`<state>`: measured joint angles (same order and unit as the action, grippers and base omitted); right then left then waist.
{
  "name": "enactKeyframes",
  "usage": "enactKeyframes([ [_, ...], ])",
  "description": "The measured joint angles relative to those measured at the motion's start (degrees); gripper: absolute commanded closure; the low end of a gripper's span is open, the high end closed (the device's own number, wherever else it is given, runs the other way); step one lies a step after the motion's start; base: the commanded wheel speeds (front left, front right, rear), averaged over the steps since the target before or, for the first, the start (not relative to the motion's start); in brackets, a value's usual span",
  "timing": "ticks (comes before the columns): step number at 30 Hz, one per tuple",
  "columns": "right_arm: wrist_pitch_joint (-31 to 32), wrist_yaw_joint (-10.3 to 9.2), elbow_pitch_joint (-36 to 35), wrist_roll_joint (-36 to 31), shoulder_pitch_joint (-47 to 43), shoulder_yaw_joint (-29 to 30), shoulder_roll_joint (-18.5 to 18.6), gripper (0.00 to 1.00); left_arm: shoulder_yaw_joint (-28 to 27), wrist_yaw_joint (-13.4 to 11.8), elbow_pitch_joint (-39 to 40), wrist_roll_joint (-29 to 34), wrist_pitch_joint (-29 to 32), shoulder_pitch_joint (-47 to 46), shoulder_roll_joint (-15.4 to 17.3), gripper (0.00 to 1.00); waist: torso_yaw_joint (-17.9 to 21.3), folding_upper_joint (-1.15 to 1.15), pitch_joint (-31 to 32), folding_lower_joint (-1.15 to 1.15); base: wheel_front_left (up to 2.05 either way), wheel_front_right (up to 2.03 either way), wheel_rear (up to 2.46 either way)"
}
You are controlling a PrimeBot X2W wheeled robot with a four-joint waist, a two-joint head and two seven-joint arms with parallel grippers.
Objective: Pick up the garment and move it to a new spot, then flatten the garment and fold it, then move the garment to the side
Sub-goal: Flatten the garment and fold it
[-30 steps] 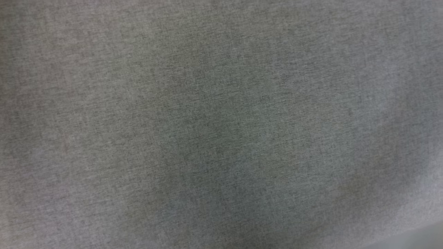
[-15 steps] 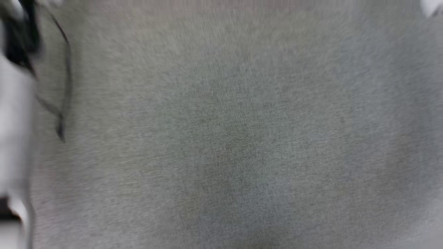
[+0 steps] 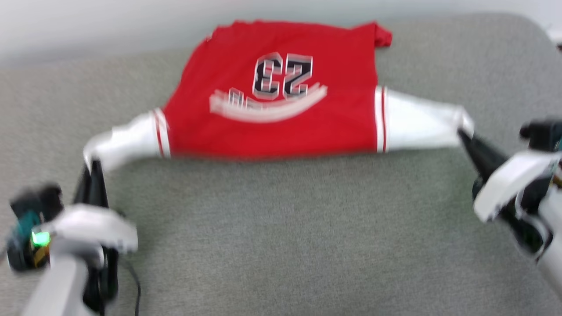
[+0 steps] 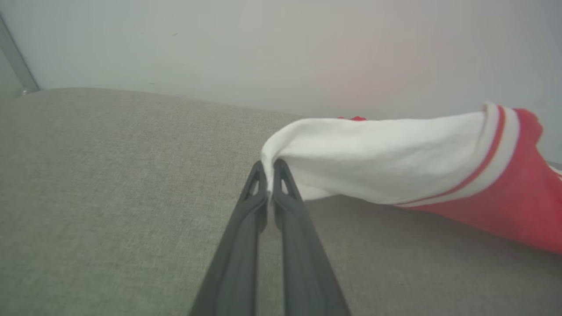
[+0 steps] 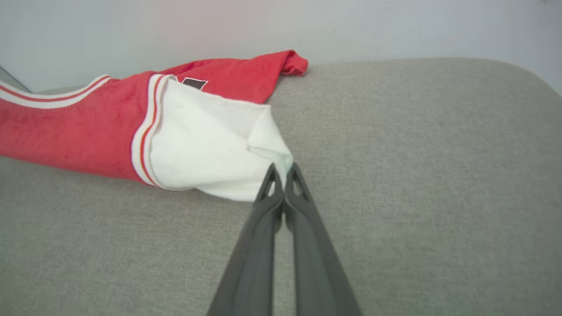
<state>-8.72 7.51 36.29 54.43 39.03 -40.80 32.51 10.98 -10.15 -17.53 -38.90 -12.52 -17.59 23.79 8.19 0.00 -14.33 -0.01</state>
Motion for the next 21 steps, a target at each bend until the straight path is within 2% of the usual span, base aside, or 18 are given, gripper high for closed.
enactKeyframes([
  [5, 0.10, 0.00, -1.94, -0.54, -9.50, 0.70, 0.01, 1.00, 0.30, -3.16, 5.22, -1.08, 2.29, 13.08, -0.02, 1.00, -0.53, 0.00, 5.87, -0.01, 0.00, 0.00, 0.00],
  [6, 0.10, 0.00, -1.94, -0.54, -9.50, 0.70, 0.01, 1.00, 0.30, -3.16, 5.22, -1.08, 2.29, 13.08, -0.02, 1.00, -0.53, 0.00, 5.87, -0.01, 0.00, 0.00, 0.00],
  [7, 0.26, 0.00, -2.63, -1.10, -13.62, 1.54, 0.02, 1.00, 0.51, -4.63, 7.30, -1.15, 3.05, 17.45, 0.02, 1.00, -0.72, 0.00, 7.96, -0.01, 0.00, 0.00, 0.00],
  [11, 1.19, 0.01, -4.04, -2.30, -21.98, 3.97, -0.02, 1.00, 1.26, -7.06, 11.37, -1.40, 5.13, 26.63, 0.42, 1.00, -1.21, 0.00, 11.80, -0.01, 0.00, 0.00, 0.00],
  [19, 4.71, 0.00, -6.82, -7.42, -34.53, 12.47, -1.88, 1.00, 2.14, -11.16, 18.60, -1.74, 7.51, 36.52, 0.41, 1.00, -2.98, 0.00, 14.12, -0.02, 0.00, 0.00, 0.00],
  [21, 6.01, 0.00, -7.90, -9.11, -36.87, 15.03, -2.52, 0.65, 2.56, -11.88, 20.03, -1.34, 7.65, 37.56, 0.41, 1.00, -3.31, 0.00, 13.65, -0.01, 0.00, 0.00, 0.00],
])
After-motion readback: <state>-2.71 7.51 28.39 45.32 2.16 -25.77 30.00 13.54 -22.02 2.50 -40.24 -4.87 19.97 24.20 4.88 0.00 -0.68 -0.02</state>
